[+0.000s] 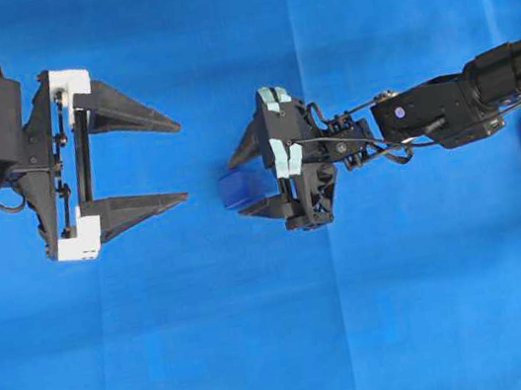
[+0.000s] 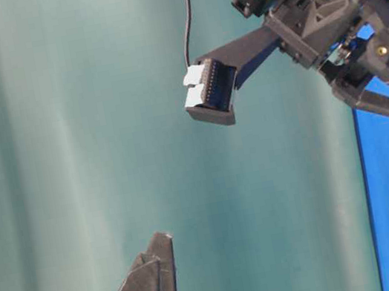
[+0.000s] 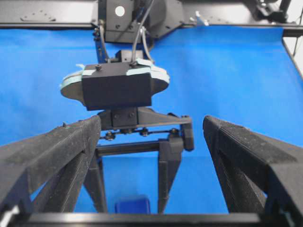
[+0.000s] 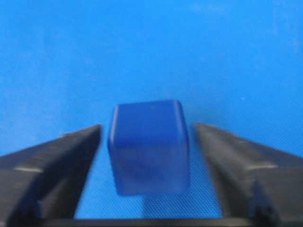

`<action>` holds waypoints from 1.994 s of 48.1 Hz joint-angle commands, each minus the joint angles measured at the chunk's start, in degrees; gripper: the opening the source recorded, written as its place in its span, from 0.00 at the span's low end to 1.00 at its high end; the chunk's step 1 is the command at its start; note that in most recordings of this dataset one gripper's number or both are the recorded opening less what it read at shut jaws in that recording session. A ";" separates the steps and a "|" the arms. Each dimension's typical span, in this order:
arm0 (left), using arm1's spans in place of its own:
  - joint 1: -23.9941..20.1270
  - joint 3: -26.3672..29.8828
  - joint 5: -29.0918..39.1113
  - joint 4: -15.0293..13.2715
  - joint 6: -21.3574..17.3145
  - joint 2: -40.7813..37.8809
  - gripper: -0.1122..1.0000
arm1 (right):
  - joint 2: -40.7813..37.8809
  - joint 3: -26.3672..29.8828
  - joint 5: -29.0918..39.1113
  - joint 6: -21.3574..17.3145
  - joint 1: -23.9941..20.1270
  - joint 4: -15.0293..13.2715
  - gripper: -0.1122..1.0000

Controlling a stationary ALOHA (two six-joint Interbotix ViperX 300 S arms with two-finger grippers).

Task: Handover the blue block to the right arm after grasping it with the left arm, then place it in the designated position.
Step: 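Open the right gripper to release the cube and retract it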

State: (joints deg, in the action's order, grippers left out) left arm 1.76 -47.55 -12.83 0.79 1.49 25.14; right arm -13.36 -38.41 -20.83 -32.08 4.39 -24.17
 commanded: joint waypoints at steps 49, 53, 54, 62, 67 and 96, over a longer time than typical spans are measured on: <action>-0.18 1.76 -0.26 0.00 0.00 0.44 0.94 | 33.40 -7.38 17.93 0.70 -0.35 0.26 0.72; -0.18 1.93 -0.35 0.00 0.00 0.44 0.94 | 38.06 -8.26 20.92 0.70 -0.35 0.18 0.72; -0.18 1.93 -0.35 -0.09 0.00 0.35 0.94 | 39.20 -8.53 21.62 0.62 -0.44 0.18 0.72; -0.18 2.02 -0.35 0.00 0.00 0.35 0.94 | 47.90 -10.11 26.98 0.70 -0.44 0.18 0.72; -0.18 2.29 -0.26 0.00 0.00 0.35 0.94 | 51.94 -11.16 29.09 0.70 -0.53 0.18 0.72; -0.18 2.55 -0.26 0.00 0.00 0.35 0.94 | 53.35 -11.78 23.91 0.70 -0.53 -0.62 0.72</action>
State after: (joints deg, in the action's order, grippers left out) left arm 1.76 -46.41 -12.83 0.79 1.49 25.05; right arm 39.99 -50.98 5.45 -31.29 3.87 -24.43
